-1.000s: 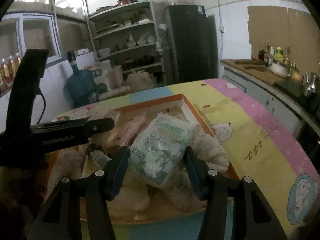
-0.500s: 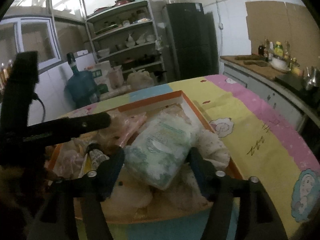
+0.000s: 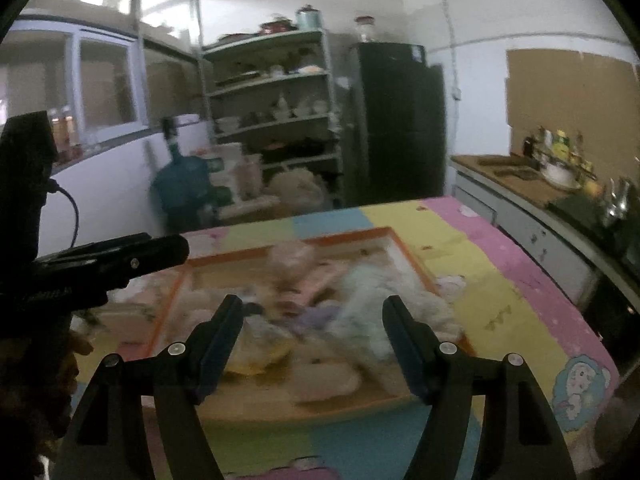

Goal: Organize soft objects
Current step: 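Lower the bread roll and packet into the tray and open both grippers, then move both grippers back to the remaining items beside the boxes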

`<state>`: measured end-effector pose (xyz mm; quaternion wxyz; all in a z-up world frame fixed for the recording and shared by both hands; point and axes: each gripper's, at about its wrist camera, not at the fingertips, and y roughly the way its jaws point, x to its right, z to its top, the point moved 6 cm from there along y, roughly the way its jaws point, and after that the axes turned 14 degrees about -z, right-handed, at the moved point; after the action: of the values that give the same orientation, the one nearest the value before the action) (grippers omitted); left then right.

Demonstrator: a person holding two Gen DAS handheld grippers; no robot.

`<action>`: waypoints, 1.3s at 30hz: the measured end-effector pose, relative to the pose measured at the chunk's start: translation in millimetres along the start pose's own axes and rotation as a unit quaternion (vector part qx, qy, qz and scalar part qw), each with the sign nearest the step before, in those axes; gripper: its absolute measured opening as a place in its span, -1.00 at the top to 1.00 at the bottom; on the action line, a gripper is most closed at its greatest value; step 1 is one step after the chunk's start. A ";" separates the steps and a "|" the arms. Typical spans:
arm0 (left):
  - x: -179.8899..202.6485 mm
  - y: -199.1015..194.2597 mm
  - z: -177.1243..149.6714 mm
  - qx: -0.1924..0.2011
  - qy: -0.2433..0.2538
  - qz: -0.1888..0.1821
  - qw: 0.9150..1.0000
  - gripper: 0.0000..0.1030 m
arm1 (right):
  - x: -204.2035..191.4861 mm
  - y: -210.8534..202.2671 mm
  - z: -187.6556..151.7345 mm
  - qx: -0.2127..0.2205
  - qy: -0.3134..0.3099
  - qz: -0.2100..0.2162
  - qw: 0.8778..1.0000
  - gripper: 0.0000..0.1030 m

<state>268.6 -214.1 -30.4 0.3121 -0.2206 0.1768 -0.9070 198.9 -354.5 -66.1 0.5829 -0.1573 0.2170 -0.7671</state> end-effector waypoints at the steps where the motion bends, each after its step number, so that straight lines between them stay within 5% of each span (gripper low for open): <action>1: -5.1 -13.8 0.0 0.008 0.000 0.007 1.000 -0.76 | -8.0 -4.9 0.7 0.002 -0.004 0.009 1.000 -0.43; 12: -64.9 -120.8 -24.4 0.043 -0.009 0.084 0.996 -0.76 | -133.7 -44.1 -11.5 0.004 -0.084 0.153 0.985 -0.43; 25: -139.6 -219.7 -51.6 0.082 -0.058 0.173 0.980 -0.76 | -286.2 -37.6 -42.8 -0.053 -0.167 0.295 0.939 -0.43; 33: -173.3 -248.1 -70.0 0.091 -0.092 0.193 0.973 -0.76 | -364.1 2.2 -70.9 -0.115 -0.232 0.316 0.913 -0.43; 39: -191.9 -252.4 -83.5 0.087 -0.106 0.190 0.972 -0.76 | -386.7 34.0 -73.4 -0.139 -0.241 0.304 0.911 -0.43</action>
<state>238.6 112.2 -40.4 0.5140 -0.2495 0.1019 -0.8143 295.5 21.0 -142.0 0.7948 -0.3434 0.2115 -0.4535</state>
